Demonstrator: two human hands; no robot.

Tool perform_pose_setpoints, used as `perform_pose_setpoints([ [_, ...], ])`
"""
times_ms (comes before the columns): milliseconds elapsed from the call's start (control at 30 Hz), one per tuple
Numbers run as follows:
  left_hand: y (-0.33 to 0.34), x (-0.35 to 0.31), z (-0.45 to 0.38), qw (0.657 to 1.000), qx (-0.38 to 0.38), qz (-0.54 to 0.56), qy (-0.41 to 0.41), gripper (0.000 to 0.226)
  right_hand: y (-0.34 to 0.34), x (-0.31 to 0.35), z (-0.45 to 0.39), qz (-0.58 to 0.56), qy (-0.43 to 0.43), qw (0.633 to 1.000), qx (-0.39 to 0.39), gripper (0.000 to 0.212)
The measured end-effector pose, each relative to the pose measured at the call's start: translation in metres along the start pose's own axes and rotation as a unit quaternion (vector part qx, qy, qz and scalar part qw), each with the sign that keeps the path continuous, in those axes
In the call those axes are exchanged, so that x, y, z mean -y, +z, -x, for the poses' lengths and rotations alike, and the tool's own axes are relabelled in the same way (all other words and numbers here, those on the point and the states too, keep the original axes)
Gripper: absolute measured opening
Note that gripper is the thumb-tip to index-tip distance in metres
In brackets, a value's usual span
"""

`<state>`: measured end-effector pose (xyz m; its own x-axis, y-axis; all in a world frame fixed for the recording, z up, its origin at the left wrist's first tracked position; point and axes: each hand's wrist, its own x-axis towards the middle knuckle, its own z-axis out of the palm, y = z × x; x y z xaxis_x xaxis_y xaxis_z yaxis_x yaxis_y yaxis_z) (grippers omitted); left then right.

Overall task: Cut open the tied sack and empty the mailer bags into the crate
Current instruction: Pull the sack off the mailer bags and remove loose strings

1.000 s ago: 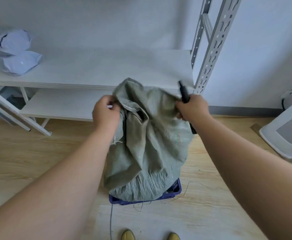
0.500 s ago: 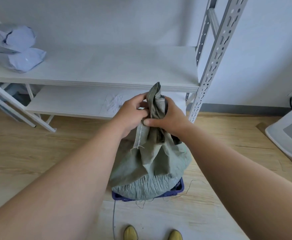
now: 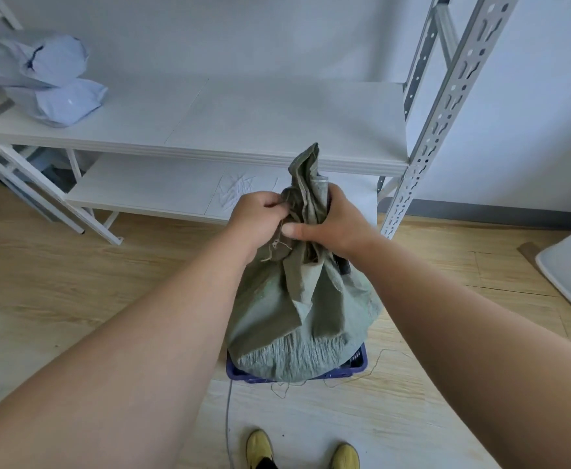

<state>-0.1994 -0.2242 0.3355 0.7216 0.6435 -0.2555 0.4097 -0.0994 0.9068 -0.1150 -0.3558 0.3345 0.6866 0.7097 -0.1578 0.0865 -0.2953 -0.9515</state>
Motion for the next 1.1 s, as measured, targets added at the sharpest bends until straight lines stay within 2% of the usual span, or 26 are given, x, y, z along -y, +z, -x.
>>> perform_pose_setpoints([
  [100, -0.003, 0.0, 0.005, 0.995, 0.06, 0.069, 0.033, 0.016, 0.003, 0.002, -0.003, 0.137, 0.005, 0.985, -0.106, 0.044],
  [167, -0.005, 0.005, 0.005, 0.994, 0.022, 0.089, 0.066, 0.021, -0.002, 0.009, -0.008, 0.136, -0.025, 0.975, -0.176, 0.029],
  [233, -0.011, 0.016, 0.004, 0.996, -0.019, -0.025, 0.089, 0.029, -0.006, 0.017, -0.011, 0.097, -0.065, 0.967, -0.228, 0.027],
  [300, -0.012, 0.033, 0.004, 0.978, 0.041, -0.201, 0.046, 0.029, -0.007, 0.024, -0.013, 0.087, -0.079, 0.972, -0.204, 0.031],
  [333, -0.011, 0.044, 0.002, 0.965, 0.071, -0.253, 0.018, 0.021, -0.006, 0.024, -0.012, 0.114, -0.077, 0.976, -0.169, 0.033],
  [367, -0.01, 0.047, 0.004, 0.958, 0.07, -0.278, 0.006, 0.011, -0.005, 0.024, -0.012, 0.138, -0.074, 0.976, -0.148, 0.032],
  [400, -0.01, 0.048, 0.003, 0.962, 0.029, -0.27, 0.019, 0.015, -0.004, 0.024, -0.013, 0.138, -0.078, 0.974, -0.161, 0.031],
  [467, -0.01, 0.04, -0.002, 0.972, -0.116, -0.191, 0.07, 0.015, -0.003, 0.03, -0.012, 0.073, -0.1, 0.966, -0.226, 0.03],
  [500, -0.012, 0.037, -0.005, 0.969, -0.155, -0.167, 0.094, 0.015, -0.003, 0.032, -0.012, 0.049, -0.108, 0.964, -0.237, 0.031],
  [600, -0.011, 0.033, -0.002, 0.973, -0.082, -0.196, 0.095, 0.02, -0.005, 0.034, -0.014, 0.105, -0.081, 0.974, -0.181, 0.029],
  [700, -0.011, 0.038, 0.006, 0.97, -0.178, -0.096, 0.137, 0.013, -0.009, 0.035, -0.012, 0.055, -0.107, 0.957, -0.265, 0.025],
  [733, -0.009, 0.04, 0.007, 0.977, -0.146, -0.096, 0.124, 0.016, -0.009, 0.036, -0.012, 0.058, -0.108, 0.96, -0.253, 0.025],
  [800, -0.002, 0.05, 0.013, 0.982, -0.045, -0.154, 0.097, 0.026, -0.004, 0.031, -0.009, 0.125, -0.063, 0.978, -0.158, 0.022],
  [833, -0.001, 0.052, 0.015, 0.982, -0.05, -0.154, 0.1, 0.024, -0.004, 0.028, -0.008, 0.137, -0.04, 0.98, -0.138, 0.021],
  [900, -0.005, 0.05, 0.021, 0.983, -0.127, -0.069, 0.115, 0.01, -0.008, 0.035, -0.007, 0.078, -0.022, 0.98, -0.183, 0.026],
  [933, -0.008, 0.051, 0.022, 0.98, -0.152, -0.031, 0.123, 0.03, -0.009, 0.042, -0.007, 0.042, -0.026, 0.978, -0.205, 0.03],
  [967, -0.009, 0.053, 0.025, 0.982, -0.145, -0.02, 0.122, 0.053, -0.009, 0.049, -0.008, 0.023, -0.029, 0.976, -0.214, 0.033],
  [1033, 0.001, 0.055, 0.038, 0.989, -0.088, -0.034, 0.115, 0.094, -0.006, 0.06, -0.009, -0.013, -0.006, 0.98, -0.197, 0.035],
  [1067, 0.01, 0.055, 0.046, 0.99, -0.054, -0.032, 0.126, 0.104, -0.002, 0.063, -0.009, -0.052, 0.027, 0.983, -0.176, 0.035],
  [1100, 0.019, 0.053, 0.051, 0.989, -0.027, -0.026, 0.141, 0.105, 0.001, 0.065, -0.009, -0.1, 0.068, 0.982, -0.144, 0.037],
])
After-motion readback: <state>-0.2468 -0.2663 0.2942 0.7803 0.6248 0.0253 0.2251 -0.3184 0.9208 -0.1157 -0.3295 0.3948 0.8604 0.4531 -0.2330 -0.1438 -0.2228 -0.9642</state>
